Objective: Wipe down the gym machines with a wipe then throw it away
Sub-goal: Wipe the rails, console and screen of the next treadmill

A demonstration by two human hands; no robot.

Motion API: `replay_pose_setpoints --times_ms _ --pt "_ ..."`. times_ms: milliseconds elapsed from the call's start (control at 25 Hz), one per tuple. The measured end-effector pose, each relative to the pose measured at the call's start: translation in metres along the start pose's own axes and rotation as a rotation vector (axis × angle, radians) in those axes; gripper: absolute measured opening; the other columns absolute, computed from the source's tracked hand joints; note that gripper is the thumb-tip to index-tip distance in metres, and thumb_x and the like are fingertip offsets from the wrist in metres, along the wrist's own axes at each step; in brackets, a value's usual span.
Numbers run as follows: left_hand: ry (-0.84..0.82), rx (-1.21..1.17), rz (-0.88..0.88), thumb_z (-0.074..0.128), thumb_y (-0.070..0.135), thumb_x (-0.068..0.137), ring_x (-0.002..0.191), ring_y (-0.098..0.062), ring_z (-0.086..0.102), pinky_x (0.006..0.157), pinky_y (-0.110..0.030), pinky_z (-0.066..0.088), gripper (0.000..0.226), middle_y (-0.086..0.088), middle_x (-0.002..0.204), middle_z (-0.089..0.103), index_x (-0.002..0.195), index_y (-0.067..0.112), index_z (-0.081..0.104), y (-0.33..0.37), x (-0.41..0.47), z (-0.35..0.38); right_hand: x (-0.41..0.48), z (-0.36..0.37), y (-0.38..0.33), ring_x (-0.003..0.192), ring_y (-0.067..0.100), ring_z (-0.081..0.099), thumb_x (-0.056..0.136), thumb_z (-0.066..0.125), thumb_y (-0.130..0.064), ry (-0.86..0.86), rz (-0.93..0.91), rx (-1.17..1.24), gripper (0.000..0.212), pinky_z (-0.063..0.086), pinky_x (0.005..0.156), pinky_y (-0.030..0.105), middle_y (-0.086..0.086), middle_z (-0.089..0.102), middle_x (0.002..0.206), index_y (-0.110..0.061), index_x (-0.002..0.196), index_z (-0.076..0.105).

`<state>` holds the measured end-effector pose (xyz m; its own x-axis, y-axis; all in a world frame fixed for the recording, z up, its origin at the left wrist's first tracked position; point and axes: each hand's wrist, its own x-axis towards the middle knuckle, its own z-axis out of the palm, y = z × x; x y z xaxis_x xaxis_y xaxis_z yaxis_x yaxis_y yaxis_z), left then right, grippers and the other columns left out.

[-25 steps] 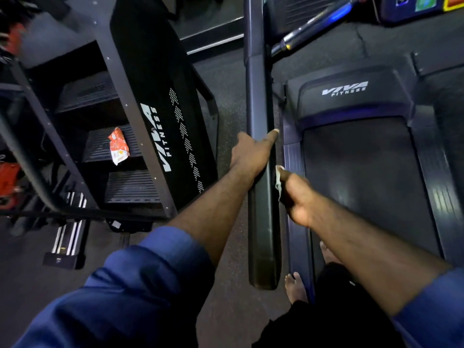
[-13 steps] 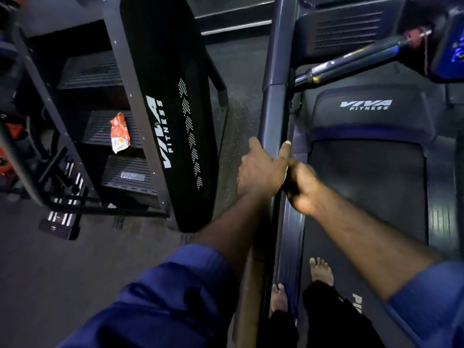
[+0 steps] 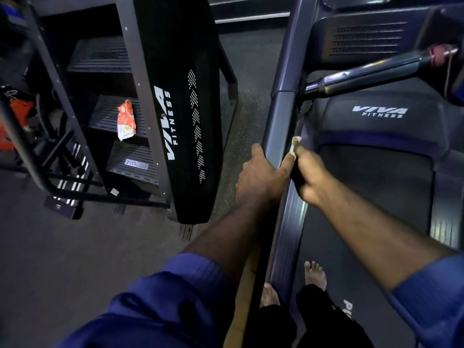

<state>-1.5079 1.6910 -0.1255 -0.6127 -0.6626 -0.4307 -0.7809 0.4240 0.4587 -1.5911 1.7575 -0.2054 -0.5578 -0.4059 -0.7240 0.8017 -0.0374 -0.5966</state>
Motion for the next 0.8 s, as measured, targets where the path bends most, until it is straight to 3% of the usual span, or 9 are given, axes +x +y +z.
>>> replay_pose_setpoints --times_ms 40,120,200,280,400,520,600,680,800 --pt "-0.001 0.000 0.003 0.052 0.080 0.090 0.113 -0.034 0.065 0.090 -0.051 0.057 0.077 -0.010 0.129 0.065 0.140 0.022 0.041 0.000 0.001 0.000 -0.003 0.000 0.006 0.091 0.002 0.067 0.107 0.055 -0.044 -0.017 -0.023 -0.025 0.028 0.053 0.088 0.025 -0.019 0.071 0.088 -0.023 0.120 0.069" --pt "0.004 -0.025 0.032 0.041 0.085 0.092 0.111 -0.035 0.066 0.091 -0.051 0.056 0.078 -0.013 0.123 0.067 0.135 0.020 0.043 -0.003 0.002 0.001 -0.008 0.007 0.006 0.124 0.000 0.051 0.111 0.047 -0.034 0.010 -0.152 -0.095 0.043 0.039 0.109 0.023 -0.018 0.059 0.131 -0.021 0.152 0.049" --pt "0.009 -0.075 0.048 0.027 0.089 0.092 0.110 -0.038 0.065 0.094 -0.054 0.054 0.084 -0.016 0.122 0.067 0.133 0.018 0.045 -0.006 0.001 0.002 -0.019 0.015 0.008 0.142 0.001 0.040 0.113 0.041 -0.037 0.026 -0.282 -0.176 0.051 0.028 0.124 0.028 -0.011 0.043 0.159 -0.021 0.160 0.036" --pt "-0.006 -0.127 0.037 0.015 0.091 0.090 0.115 -0.039 0.064 0.099 -0.056 0.052 0.090 -0.019 0.127 0.066 0.135 0.020 0.047 -0.010 0.002 0.003 -0.045 0.021 0.029 0.142 0.002 0.043 0.112 0.038 -0.045 0.018 -0.363 -0.251 0.050 0.030 0.124 0.028 -0.011 0.046 0.158 -0.030 0.159 0.038" --pt "-0.018 -0.198 0.021 0.006 0.090 0.089 0.124 -0.038 0.060 0.106 -0.056 0.046 0.097 -0.018 0.134 0.064 0.140 0.022 0.051 -0.013 0.000 0.002 -0.072 0.017 0.056 0.144 -0.003 0.033 0.114 0.031 -0.042 -0.036 -0.396 -0.301 0.052 0.027 0.116 0.011 -0.019 0.036 0.156 -0.030 0.164 0.025" --pt "-0.009 -0.283 0.034 0.007 0.079 0.099 0.134 -0.035 0.055 0.114 -0.051 0.041 0.092 -0.016 0.143 0.061 0.144 0.017 0.058 -0.016 0.002 -0.001 -0.065 0.016 0.049 0.149 0.003 0.029 0.112 0.032 -0.046 -0.015 -0.380 -0.286 0.057 0.022 0.121 0.020 -0.010 0.031 0.166 -0.026 0.165 0.024" --pt "-0.050 -0.378 0.056 0.010 0.074 0.103 0.136 -0.032 0.055 0.116 -0.046 0.040 0.089 -0.016 0.144 0.062 0.142 0.013 0.062 -0.025 -0.003 -0.005 -0.077 0.021 0.055 0.148 0.001 0.025 0.114 0.033 -0.038 -0.026 -0.450 -0.373 0.057 0.018 0.122 0.019 -0.006 0.024 0.168 -0.029 0.166 0.011" --pt "-0.134 -0.443 0.109 0.012 0.075 0.102 0.144 -0.028 0.049 0.122 -0.044 0.035 0.087 -0.012 0.154 0.055 0.151 0.018 0.055 -0.045 -0.026 -0.006 -0.102 0.017 0.083 0.144 -0.006 0.020 0.114 0.031 -0.035 -0.062 -0.511 -0.493 0.059 0.017 0.118 0.011 -0.014 0.017 0.164 -0.031 0.165 0.002" --pt "-0.240 -0.504 0.132 0.020 0.065 0.109 0.147 -0.017 0.042 0.121 -0.031 0.026 0.071 -0.006 0.163 0.044 0.160 0.020 0.040 -0.083 -0.055 -0.003 -0.132 0.008 0.122 0.144 -0.005 0.018 0.112 0.031 -0.049 -0.049 -0.451 -0.593 0.062 0.018 0.114 0.014 -0.018 0.013 0.164 -0.034 0.165 0.003"
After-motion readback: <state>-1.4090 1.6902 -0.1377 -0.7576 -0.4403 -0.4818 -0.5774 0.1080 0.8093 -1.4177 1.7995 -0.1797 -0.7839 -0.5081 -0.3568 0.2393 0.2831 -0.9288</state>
